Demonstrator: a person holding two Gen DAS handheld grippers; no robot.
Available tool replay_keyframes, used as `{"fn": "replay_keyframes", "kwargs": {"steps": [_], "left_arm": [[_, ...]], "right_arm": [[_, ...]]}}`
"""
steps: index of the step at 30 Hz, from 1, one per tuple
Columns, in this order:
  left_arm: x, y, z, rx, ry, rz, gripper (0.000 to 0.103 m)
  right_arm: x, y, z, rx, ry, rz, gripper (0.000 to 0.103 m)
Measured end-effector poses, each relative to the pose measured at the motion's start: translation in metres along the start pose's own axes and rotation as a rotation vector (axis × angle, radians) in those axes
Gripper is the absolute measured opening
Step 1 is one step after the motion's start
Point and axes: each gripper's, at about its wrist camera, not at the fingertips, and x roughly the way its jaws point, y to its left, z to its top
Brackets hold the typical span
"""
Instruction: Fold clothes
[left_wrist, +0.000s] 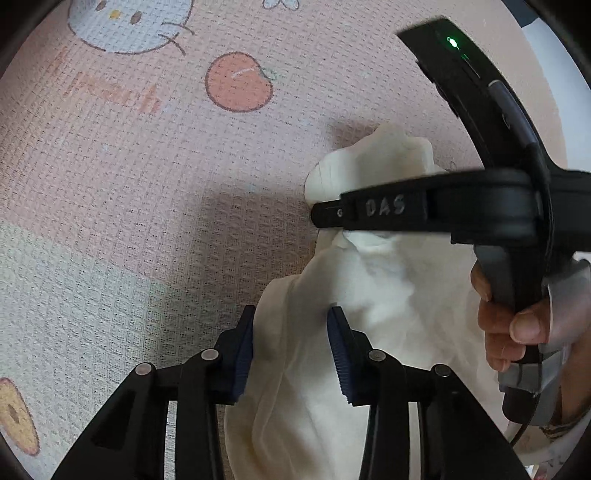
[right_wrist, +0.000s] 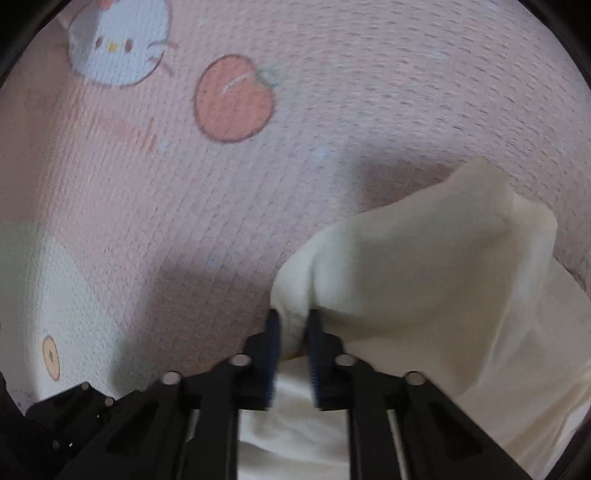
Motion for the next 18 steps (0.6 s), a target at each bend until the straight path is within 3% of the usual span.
{"fn": "replay_keyframes", "kwargs": {"steps": [1, 2, 6, 8, 11, 18], "left_arm": [[-0.001, 0.000, 0.000, 0.001, -0.007, -0.001, 0.019], [-0.003, 0.001, -0.001, -0.004, -0.015, -0.014, 0.016], [-0.011, 0.004, -0.001, -0.017, -0.034, -0.057, 0.012], [-0.014, 0.003, -0.001, -0.002, -0.043, -0.040, 0.012], [-0.018, 0.002, -0.001, 0.012, -0.055, -0.024, 0.012], [-0.016, 0.008, -0.002, -0.005, -0.066, 0.000, 0.012]], "right_arm": [[-0.001, -0.007, 0.000, 0.027, -0.004, 0.039, 0.009], [-0.003, -0.011, 0.000, 0.039, -0.011, 0.072, 0.009], [-0.024, -0.028, 0.006, 0.089, -0.114, 0.236, 0.007], [-0.035, -0.034, 0.011, 0.125, -0.154, 0.283, 0.007], [-0.054, -0.036, 0.024, 0.149, -0.212, 0.282, 0.007], [-0.058, -0.021, 0.046, 0.099, -0.218, 0.289, 0.007]]}}
